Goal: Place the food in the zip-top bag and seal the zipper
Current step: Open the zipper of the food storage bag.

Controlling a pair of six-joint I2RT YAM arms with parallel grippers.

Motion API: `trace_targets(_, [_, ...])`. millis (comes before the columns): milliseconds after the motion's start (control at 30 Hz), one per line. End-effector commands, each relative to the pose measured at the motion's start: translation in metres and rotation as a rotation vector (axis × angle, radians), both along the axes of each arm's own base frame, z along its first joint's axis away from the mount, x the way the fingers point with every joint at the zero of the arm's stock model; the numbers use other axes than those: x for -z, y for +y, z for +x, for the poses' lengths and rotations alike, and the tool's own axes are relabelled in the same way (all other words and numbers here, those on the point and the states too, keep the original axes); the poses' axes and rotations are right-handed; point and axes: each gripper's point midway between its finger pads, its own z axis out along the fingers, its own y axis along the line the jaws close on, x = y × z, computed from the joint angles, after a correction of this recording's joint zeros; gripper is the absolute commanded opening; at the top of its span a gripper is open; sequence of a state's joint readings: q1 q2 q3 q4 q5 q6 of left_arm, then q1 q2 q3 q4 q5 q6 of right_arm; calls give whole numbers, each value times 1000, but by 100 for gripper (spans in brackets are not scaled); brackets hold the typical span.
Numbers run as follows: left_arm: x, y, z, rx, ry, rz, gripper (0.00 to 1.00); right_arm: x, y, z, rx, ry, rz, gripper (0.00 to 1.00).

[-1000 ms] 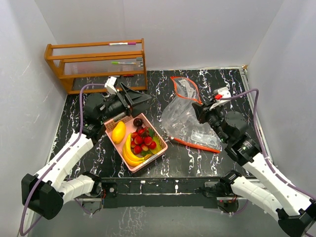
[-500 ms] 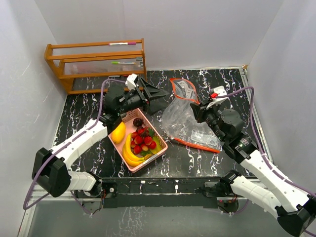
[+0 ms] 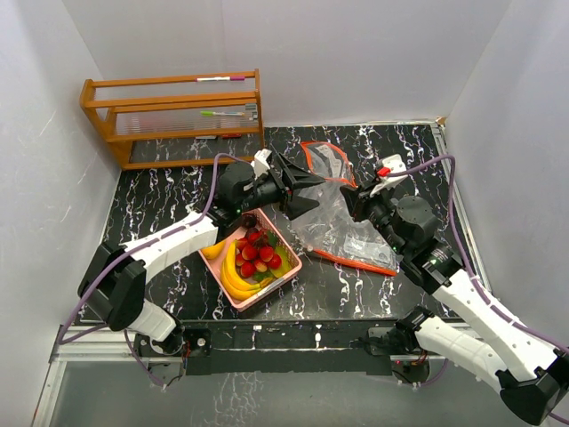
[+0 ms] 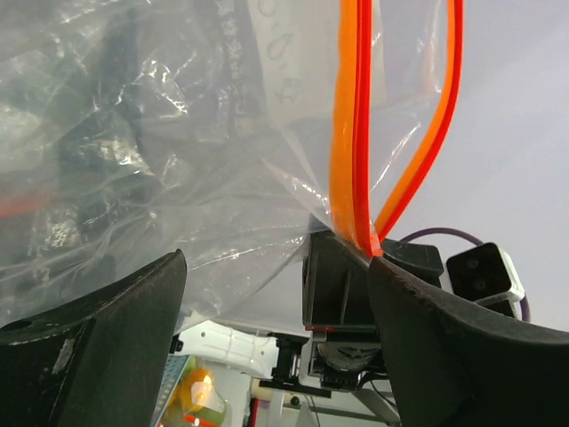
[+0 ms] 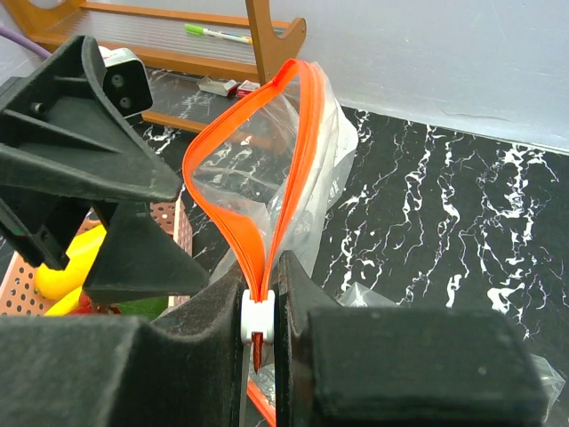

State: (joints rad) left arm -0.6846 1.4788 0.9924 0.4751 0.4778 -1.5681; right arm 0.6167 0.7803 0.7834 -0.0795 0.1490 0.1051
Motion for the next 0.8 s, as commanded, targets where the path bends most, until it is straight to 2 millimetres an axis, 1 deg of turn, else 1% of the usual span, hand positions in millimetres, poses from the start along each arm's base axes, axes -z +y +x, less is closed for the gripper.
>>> trace_targets(0, [-32, -1, 7, -39, -44, -82, 82, -42, -1, -7, -16, -99, 49, 8])
trace_targets(167, [-40, -2, 16, -75, -64, -93, 82, -40, 0, -8, -22, -94, 40, 8])
trace_targets(300, [-36, -6, 21, -76, -65, -82, 80, -39, 2, -9, -33, -89, 38, 8])
trace_targets(367, [-30, -9, 24, -73, -54, -77, 78, -38, 3, -10, -42, -86, 38, 8])
trace_targets(400, [-28, -11, 24, -71, -49, -80, 74, -37, 4, -10, -45, -85, 37, 8])
trace_targets(433, [-25, -12, 25, -72, -45, -81, 69, -37, 5, -10, -50, -85, 37, 8])
trace_targets(567, [-20, -14, 26, -69, -35, -90, 41, -38, 4, -11, -46, -86, 40, 8])
trace_targets(600, [-19, -15, 26, -67, -36, -90, 36, -38, 3, -12, -46, -87, 41, 8])
trace_targets(633, [-18, -15, 26, -65, -40, -87, 32, -38, 3, -13, -47, -88, 41, 8])
trace_targets(733, [-20, -15, 27, -71, -68, -85, 25, -39, 2, -15, -51, -86, 40, 8])
trace_targets(767, [-21, -15, 28, -75, -79, -87, 21, -39, 2, -15, -51, -85, 38, 8])
